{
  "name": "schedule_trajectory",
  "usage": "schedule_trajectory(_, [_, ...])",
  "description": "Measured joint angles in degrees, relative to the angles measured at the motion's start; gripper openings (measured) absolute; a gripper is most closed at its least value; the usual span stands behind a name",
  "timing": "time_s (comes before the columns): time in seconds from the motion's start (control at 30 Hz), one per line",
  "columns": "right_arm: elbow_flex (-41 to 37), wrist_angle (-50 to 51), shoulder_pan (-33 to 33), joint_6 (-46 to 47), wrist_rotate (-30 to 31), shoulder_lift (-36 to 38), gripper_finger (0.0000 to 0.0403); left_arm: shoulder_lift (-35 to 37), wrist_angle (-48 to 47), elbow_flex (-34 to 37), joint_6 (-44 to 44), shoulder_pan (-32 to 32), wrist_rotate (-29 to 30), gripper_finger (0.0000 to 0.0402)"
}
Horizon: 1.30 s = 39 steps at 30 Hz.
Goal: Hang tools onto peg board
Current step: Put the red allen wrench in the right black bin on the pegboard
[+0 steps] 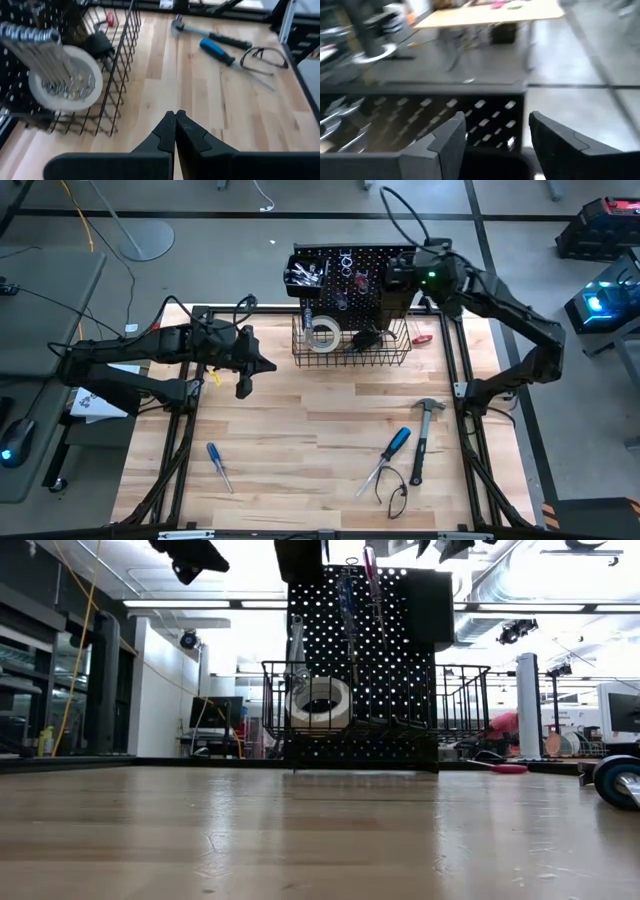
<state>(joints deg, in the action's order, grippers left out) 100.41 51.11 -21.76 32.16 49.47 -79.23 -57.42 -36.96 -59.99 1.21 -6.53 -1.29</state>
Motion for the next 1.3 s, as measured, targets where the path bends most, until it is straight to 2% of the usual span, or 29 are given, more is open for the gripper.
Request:
schedule_trajectory(0.07, [0.0,1.2,0.0,0.0,-6.1,1.4,0.0206,0.2,-1.9,0.0,-0.3,-0.3,0.1,0.0000])
schedule_trajectory(0.23, [0.0,9.1,1.9,1.5,-27.4,3.9,0.0205,0.4,-7.0,0.1,-1.3,-0.3,-3.4,0.0000])
schedule_trajectory(0.37, [0.0,14.4,8.9,4.9,-34.1,3.9,0.0205,0.4,-6.4,1.9,-1.5,-0.3,-7.2,0.0000])
schedule_trajectory(0.53, [0.0,24.0,20.3,14.9,-38.1,0.7,0.0205,0.4,-6.5,4.5,-0.5,-0.3,-7.3,0.0000])
schedule_trajectory(0.73, [0.0,39.2,33.6,23.1,-41.7,-6.9,0.0205,0.4,-6.2,4.8,-0.7,-0.3,-7.3,0.0000])
schedule_trajectory(0.8, [-1.8,38.0,36.7,26.3,-42.5,-8.9,0.0205,0.4,-6.1,4.8,-0.9,-0.3,-7.3,0.0000])
schedule_trajectory(0.87, [-5.3,37.5,38.6,33.3,-44.6,-9.8,0.0206,0.4,-6.2,4.8,-0.7,-0.3,-7.3,0.0000])
schedule_trajectory(0.93, [-10.1,37.7,39.7,39.7,-47.9,-9.9,0.0206,0.4,-6.2,4.8,-0.1,-0.3,-7.5,0.0000])
schedule_trajectory(1.03, [-17.7,33.1,41.9,49.5,-49.1,-8.8,0.0206,0.4,-6.3,4.8,0.6,-0.2,-10.1,0.0000])
schedule_trajectory(1.17, [-24.5,22.8,43.0,61.4,-45.5,-4.7,0.0206,0.4,-6.8,4.8,0.6,-0.1,-12.2,0.0000])
schedule_trajectory(1.3, [-29.1,25.4,43.5,77.1,-40.9,-2.4,0.0205,0.4,-7.0,4.8,-0.6,-0.1,-11.6,0.0000])
